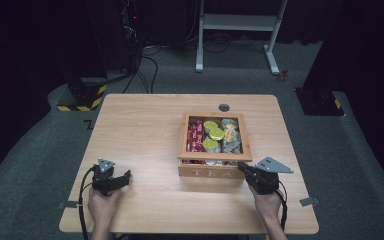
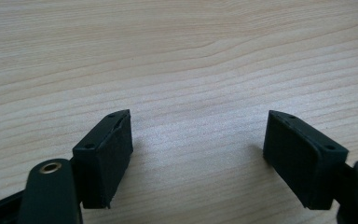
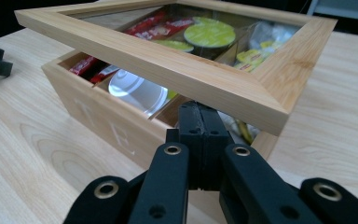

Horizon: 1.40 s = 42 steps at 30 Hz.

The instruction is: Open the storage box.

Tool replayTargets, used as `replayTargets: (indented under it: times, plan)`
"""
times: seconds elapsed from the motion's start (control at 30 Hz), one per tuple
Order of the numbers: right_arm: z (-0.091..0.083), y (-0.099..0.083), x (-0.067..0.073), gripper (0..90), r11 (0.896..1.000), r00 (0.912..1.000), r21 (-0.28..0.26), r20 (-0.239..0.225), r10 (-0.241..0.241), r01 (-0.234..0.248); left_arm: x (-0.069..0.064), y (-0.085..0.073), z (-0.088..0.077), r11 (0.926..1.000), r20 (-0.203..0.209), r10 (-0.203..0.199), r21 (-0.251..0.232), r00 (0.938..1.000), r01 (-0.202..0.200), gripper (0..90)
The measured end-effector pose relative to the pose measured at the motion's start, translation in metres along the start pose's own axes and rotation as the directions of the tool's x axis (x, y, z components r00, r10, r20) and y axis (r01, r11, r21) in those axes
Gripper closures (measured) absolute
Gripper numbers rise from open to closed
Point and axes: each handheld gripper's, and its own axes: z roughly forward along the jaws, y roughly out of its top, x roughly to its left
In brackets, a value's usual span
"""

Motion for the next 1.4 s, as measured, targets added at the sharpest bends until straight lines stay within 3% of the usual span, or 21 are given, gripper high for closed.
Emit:
replayTargets:
  times: [0.5, 1.4]
  plan:
    - [-0.008, 0.024, -0.005, 90.0, 0.998, 0.9994, -0.046, 0.015, -0.032, 0.032, 0.000, 0.000, 0.000, 1.0000, 0.000, -0.002, -0.001, 1.0000, 0.002, 24.1]
    - [-0.013, 0.065, -0.018, 90.0, 0.994, 0.9966, -0.072, 0.027, -0.078, 0.080, 0.000, 0.000, 0.000, 1.0000, 0.008, 0.002, 0.000, 1.0000, -0.002, 25.2]
